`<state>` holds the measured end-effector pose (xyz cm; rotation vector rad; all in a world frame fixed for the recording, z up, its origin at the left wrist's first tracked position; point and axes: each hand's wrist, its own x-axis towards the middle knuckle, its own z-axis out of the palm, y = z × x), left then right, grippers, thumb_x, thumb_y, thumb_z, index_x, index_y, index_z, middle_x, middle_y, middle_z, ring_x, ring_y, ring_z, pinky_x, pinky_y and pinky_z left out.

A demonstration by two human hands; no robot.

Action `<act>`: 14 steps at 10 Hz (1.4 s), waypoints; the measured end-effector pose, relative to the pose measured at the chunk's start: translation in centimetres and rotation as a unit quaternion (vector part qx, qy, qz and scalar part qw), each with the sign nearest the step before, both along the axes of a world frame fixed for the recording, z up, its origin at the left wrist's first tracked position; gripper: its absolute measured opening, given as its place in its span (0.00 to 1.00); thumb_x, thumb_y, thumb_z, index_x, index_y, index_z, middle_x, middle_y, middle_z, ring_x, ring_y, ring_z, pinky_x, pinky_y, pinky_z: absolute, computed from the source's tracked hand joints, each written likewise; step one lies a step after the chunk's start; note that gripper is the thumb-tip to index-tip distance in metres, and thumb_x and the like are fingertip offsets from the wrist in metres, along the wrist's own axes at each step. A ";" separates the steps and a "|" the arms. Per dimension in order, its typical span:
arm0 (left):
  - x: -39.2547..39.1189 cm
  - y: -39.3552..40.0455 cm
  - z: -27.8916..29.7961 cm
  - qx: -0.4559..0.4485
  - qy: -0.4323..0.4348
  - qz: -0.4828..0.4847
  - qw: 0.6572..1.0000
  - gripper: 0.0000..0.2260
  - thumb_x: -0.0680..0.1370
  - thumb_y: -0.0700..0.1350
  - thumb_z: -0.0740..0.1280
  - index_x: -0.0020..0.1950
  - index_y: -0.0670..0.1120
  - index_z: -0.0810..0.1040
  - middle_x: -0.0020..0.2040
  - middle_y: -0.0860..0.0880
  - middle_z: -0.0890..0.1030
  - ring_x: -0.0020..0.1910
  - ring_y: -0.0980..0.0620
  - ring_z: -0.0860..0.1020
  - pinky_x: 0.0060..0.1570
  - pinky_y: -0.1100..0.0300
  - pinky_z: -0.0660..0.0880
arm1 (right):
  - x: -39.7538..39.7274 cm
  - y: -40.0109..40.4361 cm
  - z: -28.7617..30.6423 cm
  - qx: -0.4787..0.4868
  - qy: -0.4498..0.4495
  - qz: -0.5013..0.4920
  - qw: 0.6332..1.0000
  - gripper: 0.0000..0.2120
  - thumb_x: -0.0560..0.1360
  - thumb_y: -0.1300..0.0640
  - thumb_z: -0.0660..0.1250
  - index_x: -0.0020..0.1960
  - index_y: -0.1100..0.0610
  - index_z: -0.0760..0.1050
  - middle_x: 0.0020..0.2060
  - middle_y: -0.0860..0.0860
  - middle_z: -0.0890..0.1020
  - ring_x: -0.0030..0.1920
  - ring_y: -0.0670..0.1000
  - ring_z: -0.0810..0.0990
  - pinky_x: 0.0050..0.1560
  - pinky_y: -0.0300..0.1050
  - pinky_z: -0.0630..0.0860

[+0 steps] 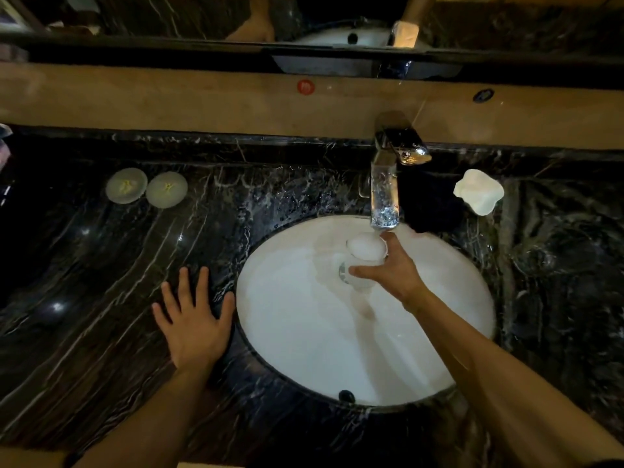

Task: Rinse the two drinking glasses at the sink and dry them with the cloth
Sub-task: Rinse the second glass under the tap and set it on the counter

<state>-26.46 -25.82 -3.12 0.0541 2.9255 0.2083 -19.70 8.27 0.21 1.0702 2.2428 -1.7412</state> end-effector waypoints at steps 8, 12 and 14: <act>0.1 -0.1 -0.1 0.011 0.019 -0.003 1.000 0.32 0.78 0.66 0.46 0.80 0.55 0.54 0.81 0.47 0.53 0.79 0.41 0.47 0.75 0.37 0.45 | 0.1 1.4 1.8 0.385 -0.176 0.159 0.892 0.43 0.64 0.44 0.77 0.74 0.46 0.61 0.67 0.54 0.68 0.67 0.59 0.64 0.59 0.58 0.68; 0.1 -0.2 -0.4 0.009 0.019 -0.002 1.000 0.32 0.78 0.66 0.47 0.80 0.55 0.54 0.81 0.48 0.52 0.80 0.41 0.47 0.75 0.37 0.45 | 0.7 2.4 2.8 0.594 -0.261 0.301 0.699 0.30 0.67 0.55 0.74 0.68 0.47 0.70 0.59 0.53 0.71 0.60 0.57 0.67 0.57 0.60 0.68; 0.0 -0.2 -0.4 0.010 0.020 -0.002 1.000 0.32 0.78 0.65 0.48 0.80 0.55 0.53 0.81 0.48 0.52 0.80 0.41 0.47 0.75 0.37 0.45 | 1.1 2.8 2.7 0.595 -0.278 0.319 0.684 0.29 0.70 0.51 0.72 0.69 0.46 0.68 0.61 0.53 0.70 0.62 0.57 0.66 0.57 0.60 0.68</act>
